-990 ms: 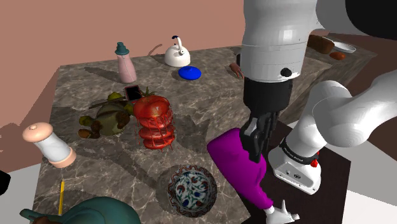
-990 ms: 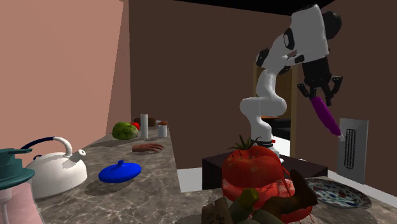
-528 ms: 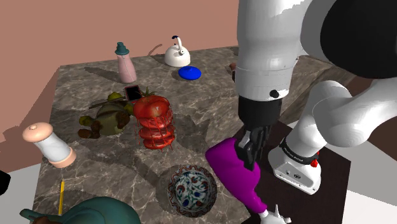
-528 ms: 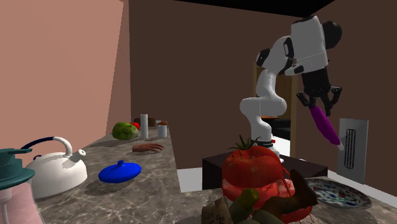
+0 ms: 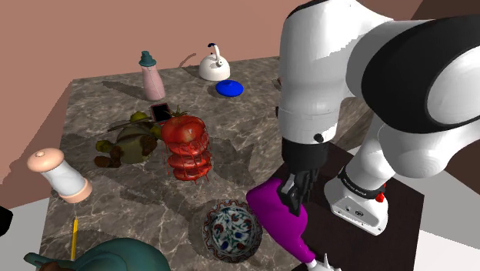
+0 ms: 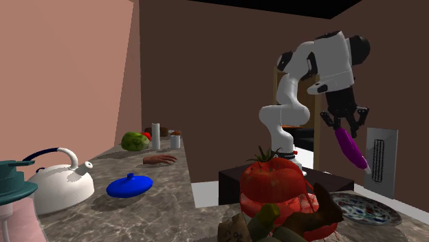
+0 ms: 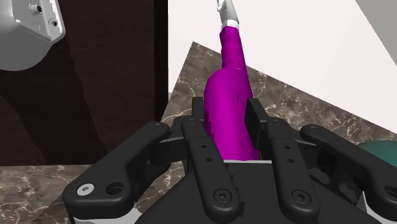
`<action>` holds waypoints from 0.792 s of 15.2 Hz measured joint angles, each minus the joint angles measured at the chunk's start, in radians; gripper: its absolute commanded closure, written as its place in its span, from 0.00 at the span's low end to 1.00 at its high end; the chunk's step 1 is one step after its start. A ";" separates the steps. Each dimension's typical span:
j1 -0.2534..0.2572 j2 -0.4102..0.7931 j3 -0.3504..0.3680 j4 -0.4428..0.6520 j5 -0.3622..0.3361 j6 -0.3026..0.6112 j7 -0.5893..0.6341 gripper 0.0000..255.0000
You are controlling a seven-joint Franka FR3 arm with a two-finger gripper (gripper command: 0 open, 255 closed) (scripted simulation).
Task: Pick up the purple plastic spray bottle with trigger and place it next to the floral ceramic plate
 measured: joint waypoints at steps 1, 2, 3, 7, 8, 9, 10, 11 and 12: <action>0.000 0.004 0.005 -0.010 0.004 0.013 -0.004 1.00; 0.000 0.011 0.011 -0.019 0.008 0.029 -0.009 1.00; 0.001 0.016 0.017 -0.029 0.014 0.043 -0.012 1.00; 0.003 0.038 0.039 -0.064 0.032 0.100 -0.027 1.00; 0.001 0.048 0.045 -0.072 0.035 0.116 -0.033 1.00; 0.001 0.055 0.052 -0.080 0.041 0.132 -0.036 1.00; 0.000 0.067 0.059 -0.089 0.045 0.151 -0.043 1.00; 0.000 0.075 0.064 -0.095 0.050 0.166 -0.046 1.00; 0.000 0.086 0.073 -0.102 0.056 0.183 -0.048 1.00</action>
